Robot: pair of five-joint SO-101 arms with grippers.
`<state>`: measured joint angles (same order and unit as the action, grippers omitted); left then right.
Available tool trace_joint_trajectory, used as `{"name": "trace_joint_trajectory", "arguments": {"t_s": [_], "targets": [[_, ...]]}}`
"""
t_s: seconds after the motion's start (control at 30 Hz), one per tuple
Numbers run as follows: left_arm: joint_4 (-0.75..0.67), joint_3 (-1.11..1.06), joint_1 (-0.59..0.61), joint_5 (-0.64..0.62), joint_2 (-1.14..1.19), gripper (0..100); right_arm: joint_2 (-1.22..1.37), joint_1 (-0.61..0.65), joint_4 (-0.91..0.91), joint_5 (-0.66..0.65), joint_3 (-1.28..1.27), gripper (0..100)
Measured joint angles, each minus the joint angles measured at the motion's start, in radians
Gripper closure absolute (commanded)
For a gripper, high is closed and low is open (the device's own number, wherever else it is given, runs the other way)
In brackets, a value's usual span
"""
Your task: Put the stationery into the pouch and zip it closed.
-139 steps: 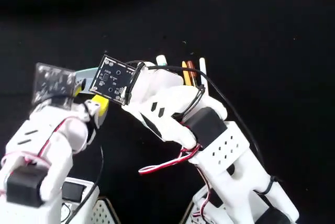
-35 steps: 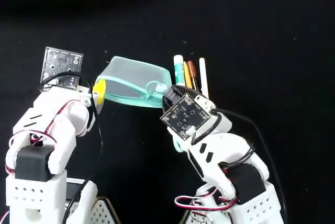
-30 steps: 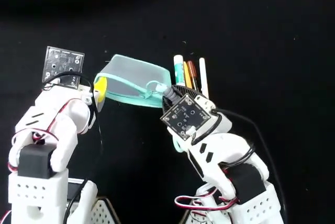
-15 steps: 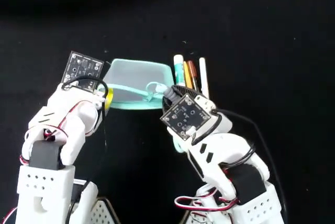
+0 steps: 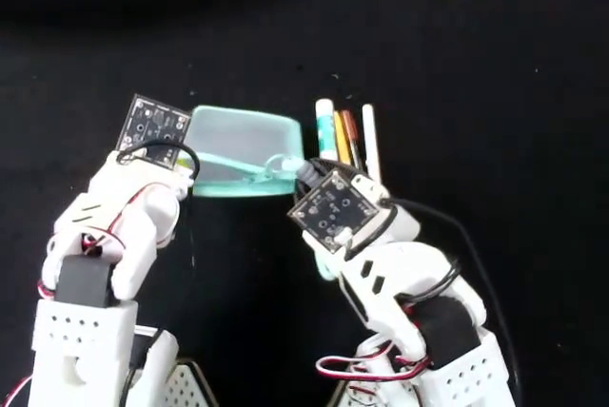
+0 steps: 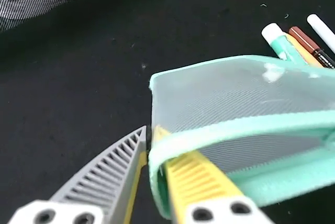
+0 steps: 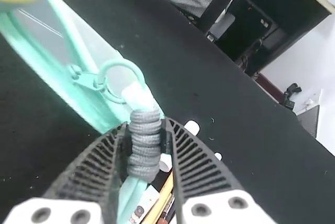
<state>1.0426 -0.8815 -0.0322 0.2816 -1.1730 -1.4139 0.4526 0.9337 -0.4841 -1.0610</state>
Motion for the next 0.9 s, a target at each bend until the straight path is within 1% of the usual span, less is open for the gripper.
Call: {"name": "trace_joint_trajectory", "arguments": {"t_s": [0.1,0.17,0.23,0.33,0.43,0.53,0.6,0.67,0.77,0.8,0.9], "targets": [[0.080,0.064,0.000,-0.002,0.000,97,-0.012,-0.048,-0.003,0.020,0.000,98.6],[0.115,0.098,0.025,-0.002,0.000,97,-0.031,-0.095,-0.023,0.057,0.000,98.6],[0.126,0.117,0.069,-0.002,0.000,97,-0.051,-0.126,-0.043,0.080,0.000,98.6],[0.127,0.124,0.117,-0.002,-0.002,97,-0.064,-0.135,-0.066,0.091,-0.025,98.6],[0.129,0.124,0.114,-0.002,-0.002,97,-0.066,-0.135,-0.080,0.092,-0.034,98.6],[0.126,0.091,0.064,-0.032,-0.002,97,-0.069,-0.117,-0.080,0.092,-0.034,98.4],[0.092,0.049,0.028,-0.041,-0.002,97,-0.071,-0.094,-0.080,0.094,-0.034,98.0],[0.048,0.006,0.012,-0.048,-0.006,97,-0.072,-0.063,-0.057,0.094,-0.034,92.6],[-0.028,-0.057,0.006,-0.048,-0.006,97,-0.072,-0.015,0.026,0.094,-0.014,77.6],[-0.048,-0.075,0.006,-0.048,-0.006,97,-0.072,0.000,0.061,0.094,0.009,74.6],[-0.089,-0.106,0.006,-0.046,-0.003,97,-0.075,0.037,0.163,0.094,0.097,77.3]]}}
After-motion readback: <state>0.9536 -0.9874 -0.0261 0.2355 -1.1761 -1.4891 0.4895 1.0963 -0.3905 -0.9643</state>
